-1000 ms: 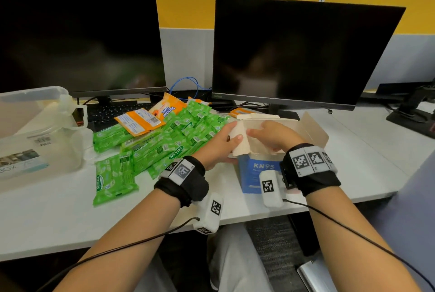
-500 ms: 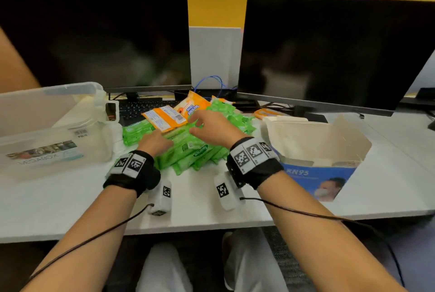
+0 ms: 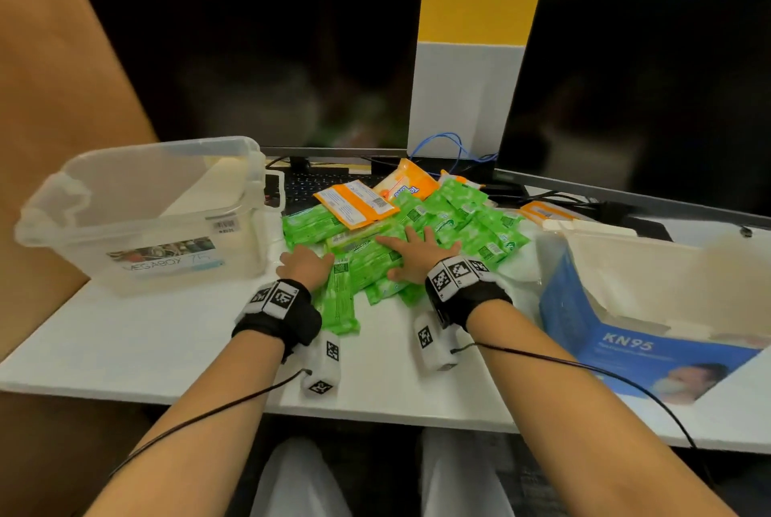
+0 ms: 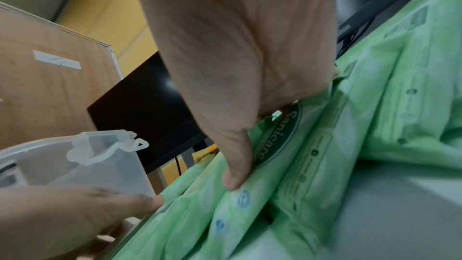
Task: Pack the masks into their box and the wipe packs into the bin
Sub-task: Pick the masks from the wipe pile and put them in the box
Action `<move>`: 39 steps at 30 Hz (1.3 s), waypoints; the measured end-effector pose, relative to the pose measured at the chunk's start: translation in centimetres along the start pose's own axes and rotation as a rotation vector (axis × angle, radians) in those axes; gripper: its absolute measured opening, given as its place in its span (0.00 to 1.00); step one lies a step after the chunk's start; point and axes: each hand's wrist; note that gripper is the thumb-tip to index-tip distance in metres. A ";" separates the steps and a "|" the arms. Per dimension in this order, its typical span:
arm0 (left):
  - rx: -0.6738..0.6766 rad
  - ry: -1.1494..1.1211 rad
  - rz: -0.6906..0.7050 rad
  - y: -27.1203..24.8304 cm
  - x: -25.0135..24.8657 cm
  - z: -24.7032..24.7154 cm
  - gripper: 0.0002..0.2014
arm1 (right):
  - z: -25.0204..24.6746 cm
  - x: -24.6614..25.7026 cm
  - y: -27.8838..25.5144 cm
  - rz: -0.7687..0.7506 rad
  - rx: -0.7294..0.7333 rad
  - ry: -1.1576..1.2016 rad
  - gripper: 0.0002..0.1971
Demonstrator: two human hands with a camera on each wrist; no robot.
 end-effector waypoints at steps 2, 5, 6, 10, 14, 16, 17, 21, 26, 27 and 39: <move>-0.036 0.086 0.000 0.3 0.1 -0.2 0.28 | 0.2 0.1 0.4 0.012 -0.015 0.011 0.35; -0.045 0.104 -0.013 0.8 0.4 -0.2 0.29 | 0.4 0.1 1.0 0.020 -0.050 0.040 0.36; -0.031 0.112 -0.016 0.9 0.4 -0.4 0.33 | 0.3 0.0 1.1 0.015 -0.061 0.043 0.37; 0.008 0.207 0.001 2.2 0.4 -1.4 0.40 | -0.2 0.0 2.0 0.016 -0.062 0.044 0.40; -0.040 0.299 0.021 3.1 0.4 -2.2 0.37 | 0.0 0.5 2.6 0.038 -0.071 0.068 0.40; -0.065 0.333 0.016 3.4 0.2 -2.5 0.37 | 0.1 0.5 2.9 0.043 -0.077 0.082 0.40; -0.070 0.342 0.022 3.4 0.1 -2.8 0.36 | 0.2 0.5 3.0 0.044 -0.078 0.089 0.40; -0.050 0.364 -0.018 3.9 -0.7 -2.7 0.32 | 0.3 0.3 3.3 0.044 -0.073 0.098 0.40; -0.073 0.309 -0.055 4.7 -1.6 -1.8 0.34 | 0.3 0.1 3.5 0.039 -0.064 0.102 0.40; -0.104 0.300 -0.038 4.9 -1.6 -1.8 0.34 | 0.4 0.1 3.5 0.038 -0.064 0.102 0.40; 0.008 0.387 0.058 7.4 -1.2 -3.7 0.42 | 0.7 -0.3 4.0 0.027 -0.068 0.131 0.40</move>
Point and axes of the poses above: each hand's wrist, its own y-axis towards the middle knuckle, its own z-axis out of the palm, x = y × z, and after that the axes turned 11 degrees about y, right-handed
